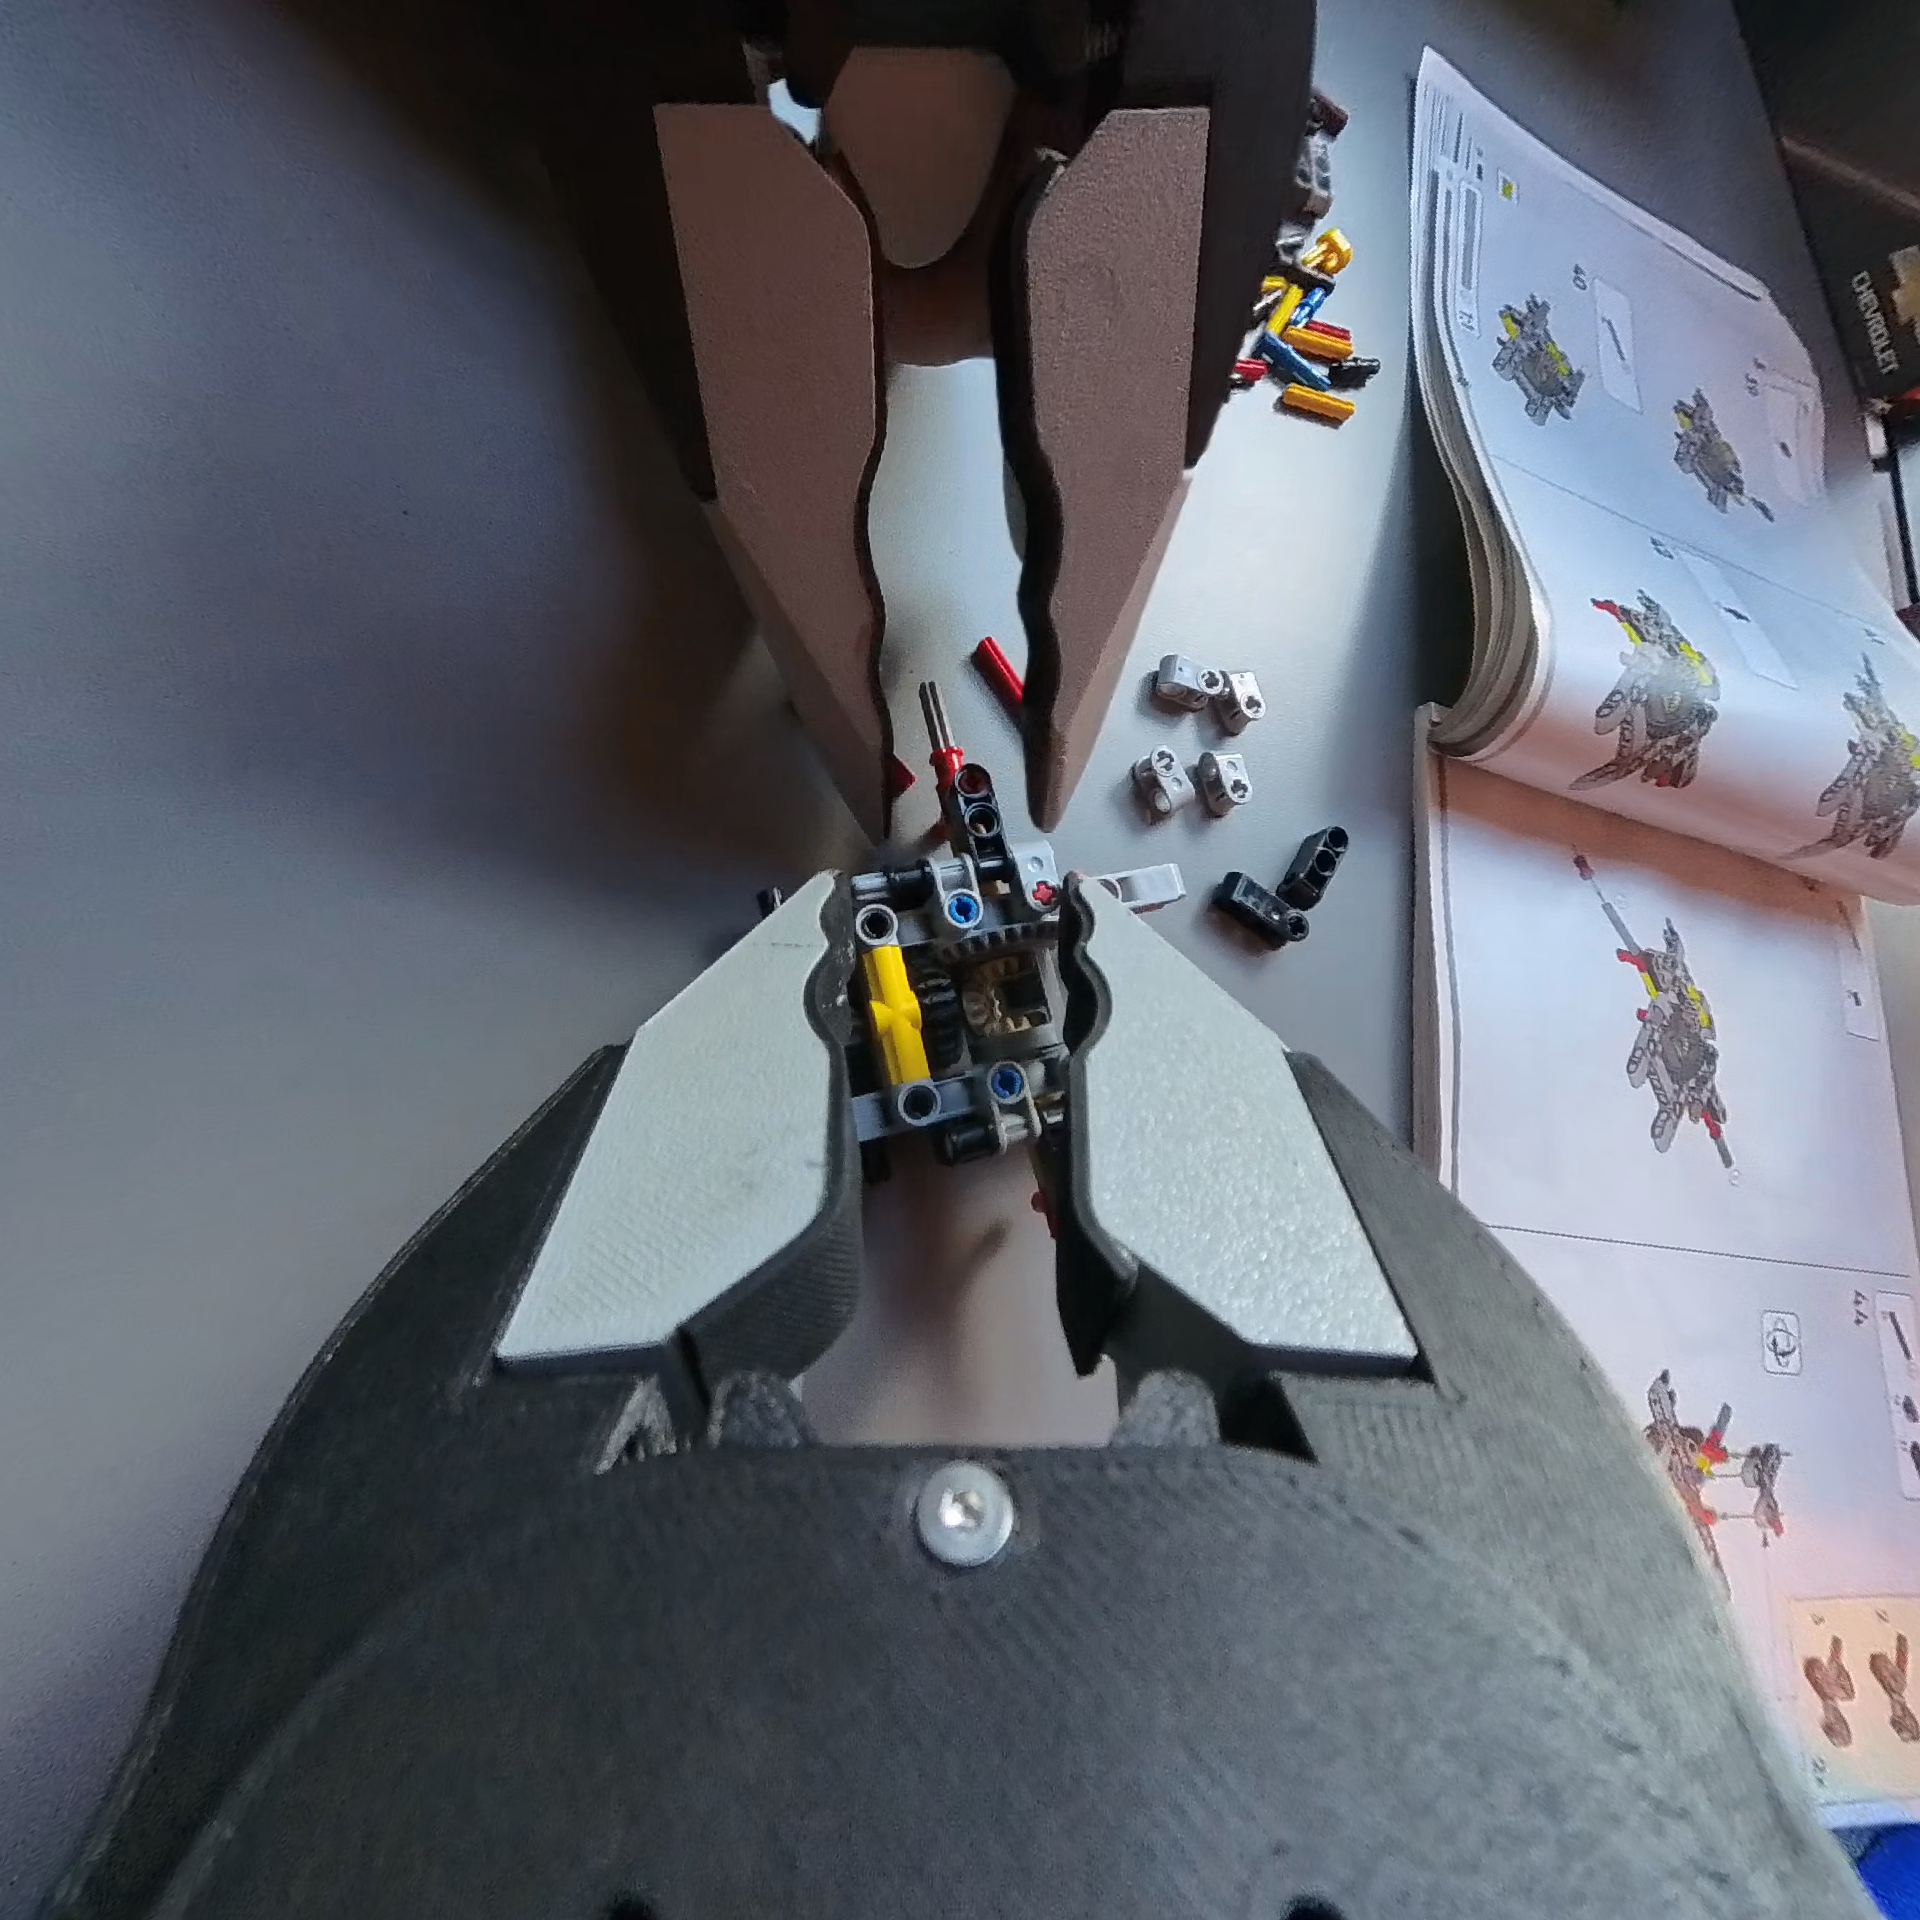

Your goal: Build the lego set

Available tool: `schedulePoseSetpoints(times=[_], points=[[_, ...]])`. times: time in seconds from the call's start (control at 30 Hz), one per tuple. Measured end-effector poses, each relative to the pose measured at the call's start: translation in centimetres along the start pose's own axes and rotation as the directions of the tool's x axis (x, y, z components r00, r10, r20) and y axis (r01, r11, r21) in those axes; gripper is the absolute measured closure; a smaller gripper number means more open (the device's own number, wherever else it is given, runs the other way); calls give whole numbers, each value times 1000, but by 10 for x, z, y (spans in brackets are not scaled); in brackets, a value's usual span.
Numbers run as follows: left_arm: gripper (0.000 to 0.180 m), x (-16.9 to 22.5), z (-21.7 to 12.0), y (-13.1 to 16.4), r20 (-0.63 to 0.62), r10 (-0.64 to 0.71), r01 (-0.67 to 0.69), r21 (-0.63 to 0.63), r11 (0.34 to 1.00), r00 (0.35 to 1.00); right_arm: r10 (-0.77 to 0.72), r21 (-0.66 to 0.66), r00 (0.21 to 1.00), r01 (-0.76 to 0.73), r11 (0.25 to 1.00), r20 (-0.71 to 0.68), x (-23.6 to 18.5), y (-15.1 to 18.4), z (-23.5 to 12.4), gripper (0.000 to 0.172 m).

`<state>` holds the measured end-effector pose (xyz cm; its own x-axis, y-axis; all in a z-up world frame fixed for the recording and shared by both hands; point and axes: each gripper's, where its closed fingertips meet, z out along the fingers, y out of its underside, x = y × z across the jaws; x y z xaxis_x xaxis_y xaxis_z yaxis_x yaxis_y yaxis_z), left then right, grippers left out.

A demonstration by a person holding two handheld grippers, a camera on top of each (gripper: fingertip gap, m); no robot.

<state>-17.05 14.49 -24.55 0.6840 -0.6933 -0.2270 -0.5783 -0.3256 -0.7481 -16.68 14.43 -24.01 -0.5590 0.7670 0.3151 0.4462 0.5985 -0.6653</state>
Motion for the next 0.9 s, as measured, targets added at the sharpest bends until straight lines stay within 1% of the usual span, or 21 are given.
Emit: schedulePoseSetpoints(times=[0.13,0.2,0.3,0.37,0.43,0.57,0.7,0.83,0.9], points=[[154,2,1,-3,-37,-35,35,13,999,999,11,24,1000,-11,1000,3,0,0,0,135],[152,1,2,-5,-43,-59,60,15,998,997,14,27,1000,-14,1000,4,2,0,0,135],[152,0,3,-5,-25,-58,58,8,998,998,16,26,1000,-16,1000,8,3,1,0,135],[159,-3,4,-4,11,-37,37,0,999,999,19,21,1000,-20,1000,15,2,1,0,135],[161,-4,5,-4,24,-19,19,-10,1000,1000,11,11,1000,-12,1000,17,2,1,0,135],[160,-5,6,-5,8,-62,62,-28,998,998,10,12,1000,-10,1000,26,4,2,0,135],[155,-3,5,-5,-16,-88,88,-33,996,996,-2,13,1000,2,1000,25,4,2,0,135],[155,-3,5,-5,-17,-90,89,-41,995,996,-6,12,999,6,1000,32,4,2,0,135],[159,-6,6,-5,0,-73,72,-58,996,997,-7,5,999,7,1000,39,4,2,0,135]])
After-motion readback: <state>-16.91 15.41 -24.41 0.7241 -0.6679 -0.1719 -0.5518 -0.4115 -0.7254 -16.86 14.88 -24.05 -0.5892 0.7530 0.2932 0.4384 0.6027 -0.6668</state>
